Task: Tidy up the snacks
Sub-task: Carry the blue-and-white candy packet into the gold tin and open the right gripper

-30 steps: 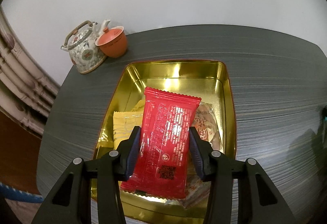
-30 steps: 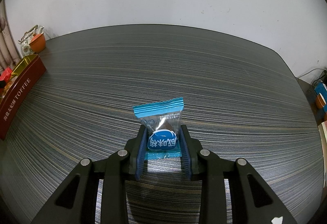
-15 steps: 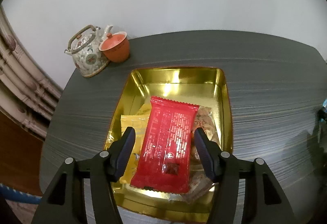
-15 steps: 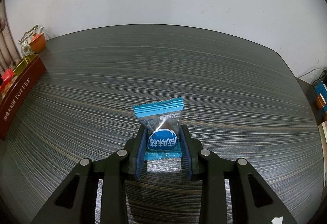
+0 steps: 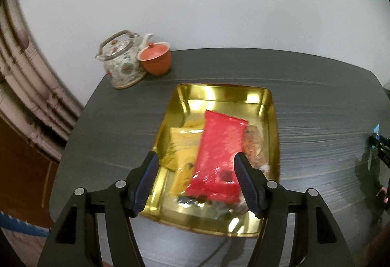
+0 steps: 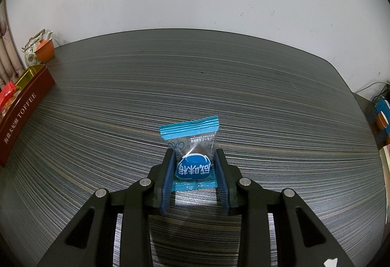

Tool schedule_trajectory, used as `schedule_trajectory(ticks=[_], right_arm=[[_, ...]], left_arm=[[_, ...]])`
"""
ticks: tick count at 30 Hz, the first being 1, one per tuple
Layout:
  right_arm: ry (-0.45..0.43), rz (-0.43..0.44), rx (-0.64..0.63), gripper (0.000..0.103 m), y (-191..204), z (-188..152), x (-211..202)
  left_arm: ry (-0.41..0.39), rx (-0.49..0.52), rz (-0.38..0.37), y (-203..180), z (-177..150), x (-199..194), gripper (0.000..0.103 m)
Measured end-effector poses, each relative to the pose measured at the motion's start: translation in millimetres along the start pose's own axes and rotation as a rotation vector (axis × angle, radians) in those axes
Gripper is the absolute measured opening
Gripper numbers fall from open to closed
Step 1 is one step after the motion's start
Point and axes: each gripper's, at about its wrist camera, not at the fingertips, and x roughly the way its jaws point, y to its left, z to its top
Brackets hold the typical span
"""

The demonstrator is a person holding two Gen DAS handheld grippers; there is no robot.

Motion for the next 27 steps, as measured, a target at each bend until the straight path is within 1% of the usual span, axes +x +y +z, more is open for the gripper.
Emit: schedule_trajectory(ticks=[5,10,12,16,19,23,27], right_arm=[[0.000,0.006,0.004,0.030,-4,-1,1],[0.000,0.001,0.003,0.030,-5,-2,0],[0.002,-0.008,0.006,0.030,-4,-2,-2],[0.011,-0.042,0.010,0.029,0,1,-2],[0.022,-0.071,0.005,0.026,2,3,-3],[0.023,-0.073,0.005,0.026,7,6,-9],[0.010,-0.034,0.011,0.026,18,11,-20]], left_arm=[[0.005,-0.053,0.023,28,-13,-5,0.066],[0.031,-0.072,0.032,47,-31,-3,0.066],[0.039,-0.078,0.035,51,-36,-1,0.066],[0.050,-0.104,0.018,61,-47,3,0.067],[0.045,-0.109,0.036,66,-53,4,0.068],[0.038,-0.107,0.064,70,-59,4,0.071],[0.033,-0.114,0.079,74,-62,6,0.074]])
